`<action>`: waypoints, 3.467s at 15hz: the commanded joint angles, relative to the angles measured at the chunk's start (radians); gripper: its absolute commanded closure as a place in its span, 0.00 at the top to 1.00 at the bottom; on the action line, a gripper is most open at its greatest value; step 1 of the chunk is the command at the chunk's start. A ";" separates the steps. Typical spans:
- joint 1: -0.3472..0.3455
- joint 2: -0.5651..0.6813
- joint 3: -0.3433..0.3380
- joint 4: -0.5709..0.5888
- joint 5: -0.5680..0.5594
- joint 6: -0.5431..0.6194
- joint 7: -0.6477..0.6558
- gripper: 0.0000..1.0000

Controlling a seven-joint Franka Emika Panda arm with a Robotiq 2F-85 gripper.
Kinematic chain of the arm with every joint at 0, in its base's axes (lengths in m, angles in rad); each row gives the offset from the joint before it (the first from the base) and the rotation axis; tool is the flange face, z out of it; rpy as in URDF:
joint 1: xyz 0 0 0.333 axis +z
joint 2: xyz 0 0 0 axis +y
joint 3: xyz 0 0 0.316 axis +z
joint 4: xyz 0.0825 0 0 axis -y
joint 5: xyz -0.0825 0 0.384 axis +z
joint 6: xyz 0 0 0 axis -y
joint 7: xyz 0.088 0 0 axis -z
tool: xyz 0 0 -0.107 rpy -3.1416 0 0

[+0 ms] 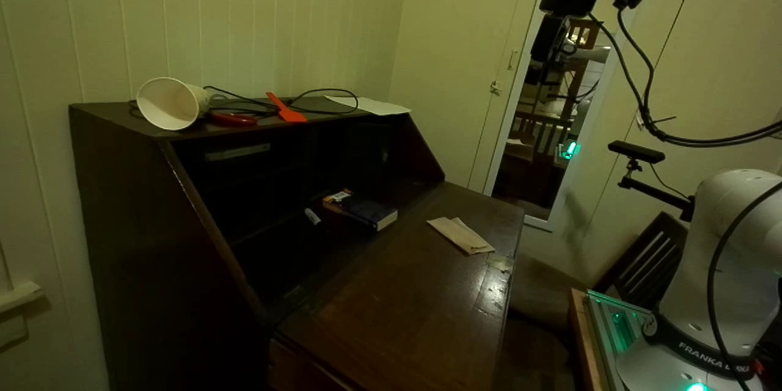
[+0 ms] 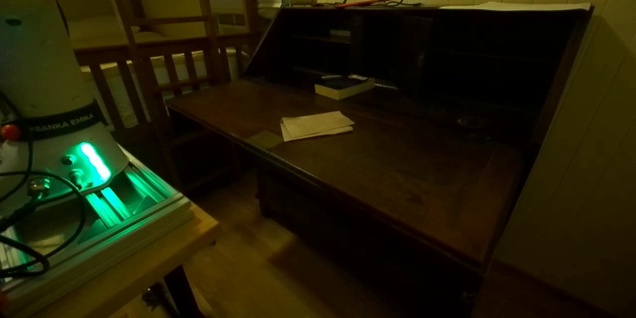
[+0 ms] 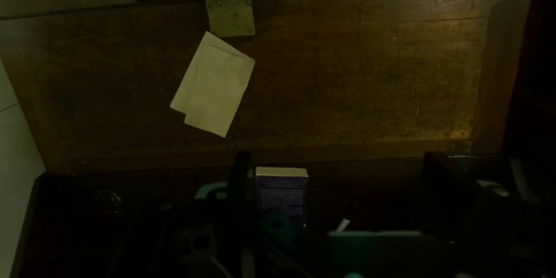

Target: Pick up the cup from the top of the cabinet and put it on the cabinet

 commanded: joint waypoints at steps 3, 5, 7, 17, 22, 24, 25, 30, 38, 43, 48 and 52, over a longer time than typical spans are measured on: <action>-0.002 0.061 -0.019 0.066 0.001 -0.015 -0.021 1.00; 0.000 0.071 -0.018 0.073 0.001 -0.017 -0.021 1.00; 0.000 0.071 -0.018 0.073 0.001 -0.019 -0.021 1.00; -0.033 0.108 -0.007 0.096 -0.004 0.052 0.080 1.00; -0.045 0.347 0.008 0.263 -0.019 0.290 0.141 1.00; -0.031 0.447 0.032 0.340 -0.031 0.347 0.141 1.00; -0.023 0.500 0.048 0.384 -0.042 0.364 0.142 1.00; 0.026 0.753 0.137 0.641 -0.151 0.397 0.172 1.00; 0.133 0.896 0.111 0.810 -0.147 0.351 0.106 1.00; 0.130 0.901 0.109 0.829 -0.146 0.343 0.094 1.00; 0.223 1.071 0.089 1.022 -0.326 0.243 0.239 1.00; 0.323 1.241 0.058 1.209 -0.405 0.188 0.313 1.00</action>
